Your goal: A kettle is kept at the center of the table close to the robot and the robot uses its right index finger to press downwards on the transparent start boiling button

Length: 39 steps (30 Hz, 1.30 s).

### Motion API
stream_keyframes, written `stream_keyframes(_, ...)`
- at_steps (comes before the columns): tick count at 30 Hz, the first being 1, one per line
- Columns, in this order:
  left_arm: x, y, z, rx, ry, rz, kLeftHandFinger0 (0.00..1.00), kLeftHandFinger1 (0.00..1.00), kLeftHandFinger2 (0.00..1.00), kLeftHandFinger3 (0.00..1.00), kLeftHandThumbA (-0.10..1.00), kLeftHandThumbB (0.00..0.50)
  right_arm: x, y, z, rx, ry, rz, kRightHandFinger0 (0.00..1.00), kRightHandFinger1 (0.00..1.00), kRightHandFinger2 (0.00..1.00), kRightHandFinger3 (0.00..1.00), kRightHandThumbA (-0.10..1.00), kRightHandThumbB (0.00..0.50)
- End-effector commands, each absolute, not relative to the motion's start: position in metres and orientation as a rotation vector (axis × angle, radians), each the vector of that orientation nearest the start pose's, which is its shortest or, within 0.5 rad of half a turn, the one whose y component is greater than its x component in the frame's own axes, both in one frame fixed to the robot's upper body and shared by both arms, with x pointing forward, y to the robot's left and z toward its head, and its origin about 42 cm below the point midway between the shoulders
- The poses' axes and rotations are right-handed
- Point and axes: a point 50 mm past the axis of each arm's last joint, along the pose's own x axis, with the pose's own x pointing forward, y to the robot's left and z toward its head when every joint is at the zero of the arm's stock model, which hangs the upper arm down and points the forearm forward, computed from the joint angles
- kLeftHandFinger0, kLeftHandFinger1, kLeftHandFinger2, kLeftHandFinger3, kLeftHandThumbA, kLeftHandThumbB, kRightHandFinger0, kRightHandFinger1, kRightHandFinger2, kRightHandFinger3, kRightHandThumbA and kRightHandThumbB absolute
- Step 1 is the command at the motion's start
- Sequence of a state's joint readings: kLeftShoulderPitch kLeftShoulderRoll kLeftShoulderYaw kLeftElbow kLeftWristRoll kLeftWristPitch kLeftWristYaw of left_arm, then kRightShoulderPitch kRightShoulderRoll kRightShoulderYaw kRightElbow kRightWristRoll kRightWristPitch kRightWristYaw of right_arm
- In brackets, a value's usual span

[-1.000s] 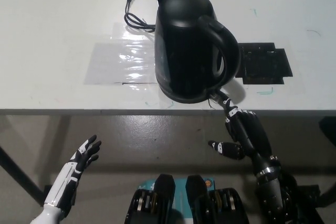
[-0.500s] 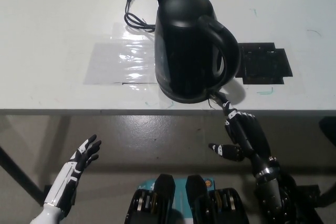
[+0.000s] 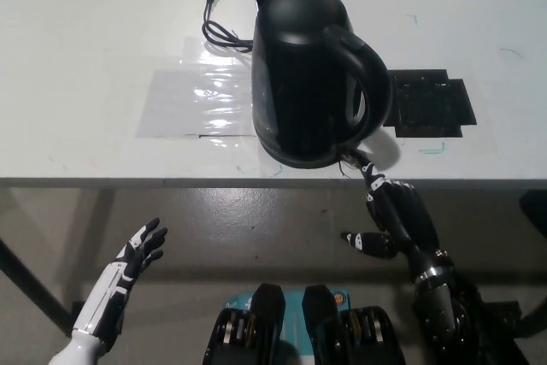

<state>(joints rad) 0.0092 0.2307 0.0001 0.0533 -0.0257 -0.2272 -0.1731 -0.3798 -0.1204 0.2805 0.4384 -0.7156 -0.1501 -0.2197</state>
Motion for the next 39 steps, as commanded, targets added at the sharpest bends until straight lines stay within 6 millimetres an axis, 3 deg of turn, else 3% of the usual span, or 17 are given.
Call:
stream_keyframes(1, 0.285, 0.281, 0.118, 0.233, -0.234, -0.207, 1.00, 1.00, 1.00, 1.00, 1.00, 0.329, 0.403, -0.161, 0.121, -0.910, -0.307, 0.172, 0.00, 0.00, 0.00, 1.00, 1.00, 0.294)
stream_keyframes(14, 0.286, 0.282, 0.120, 0.234, -0.241, -0.208, 1.00, 1.00, 1.00, 1.00, 1.00, 0.301, 0.408, -0.160, 0.120, -0.919, -0.296, 0.177, 0.00, 0.00, 0.00, 1.00, 1.00, 0.291)
stream_keyframes(19, 0.286, 0.281, 0.122, 0.232, -0.242, -0.211, 1.00, 1.00, 1.00, 1.00, 1.00, 0.310, 0.410, -0.161, 0.118, -0.925, -0.267, 0.178, 0.02, 0.00, 0.00, 1.00, 1.00, 0.312)
stream_keyframes(21, 0.286, 0.282, 0.122, 0.234, -0.246, -0.213, 1.00, 1.00, 1.00, 1.00, 1.00, 0.316, 0.411, -0.161, 0.116, -0.924, -0.261, 0.178, 0.00, 0.00, 0.00, 1.00, 1.00, 0.299)
stream_keyframes(24, 0.286, 0.282, 0.123, 0.233, -0.244, -0.212, 1.00, 1.00, 1.00, 1.00, 1.00, 0.319, 0.413, -0.162, 0.112, -0.937, -0.243, 0.181, 0.05, 0.00, 0.00, 1.00, 1.00, 0.300)
stream_keyframes(25, 0.286, 0.282, 0.123, 0.232, -0.244, -0.211, 1.00, 1.00, 1.00, 1.00, 1.00, 0.317, 0.414, -0.162, 0.111, -0.942, -0.234, 0.184, 0.19, 0.00, 0.00, 1.00, 1.00, 0.300)
stream_keyframes(26, 0.286, 0.282, 0.123, 0.231, -0.243, -0.211, 1.00, 1.00, 1.00, 1.00, 1.00, 0.315, 0.415, -0.162, 0.110, -0.949, -0.229, 0.184, 0.23, 0.00, 0.00, 1.00, 1.00, 0.305)
stream_keyframes(30, 0.289, 0.282, 0.125, 0.230, -0.253, -0.221, 1.00, 1.00, 1.00, 1.00, 1.00, 0.294, 0.418, -0.164, 0.107, -0.959, -0.216, 0.186, 0.27, 0.00, 0.00, 1.00, 1.00, 0.303)
stream_keyframes(33, 0.287, 0.281, 0.125, 0.223, -0.250, -0.220, 1.00, 1.00, 1.00, 1.00, 1.00, 0.306, 0.418, -0.164, 0.105, -0.969, -0.213, 0.190, 0.27, 0.00, 0.00, 1.00, 1.00, 0.307)
stream_keyframes(36, 0.287, 0.281, 0.126, 0.226, -0.249, -0.218, 1.00, 1.00, 1.00, 1.00, 1.00, 0.284, 0.416, -0.164, 0.105, -0.962, -0.228, 0.187, 0.39, 0.00, 0.00, 1.00, 1.00, 0.308)
stream_keyframes(38, 0.287, 0.281, 0.125, 0.230, -0.249, -0.215, 1.00, 1.00, 1.00, 1.00, 1.00, 0.282, 0.414, -0.163, 0.108, -0.958, -0.245, 0.184, 0.33, 0.00, 0.00, 1.00, 1.00, 0.302)
stream_keyframes(39, 0.286, 0.281, 0.125, 0.228, -0.247, -0.215, 1.00, 1.00, 1.00, 1.00, 1.00, 0.281, 0.412, -0.163, 0.110, -0.948, -0.252, 0.181, 0.17, 0.00, 0.00, 1.00, 1.00, 0.305)
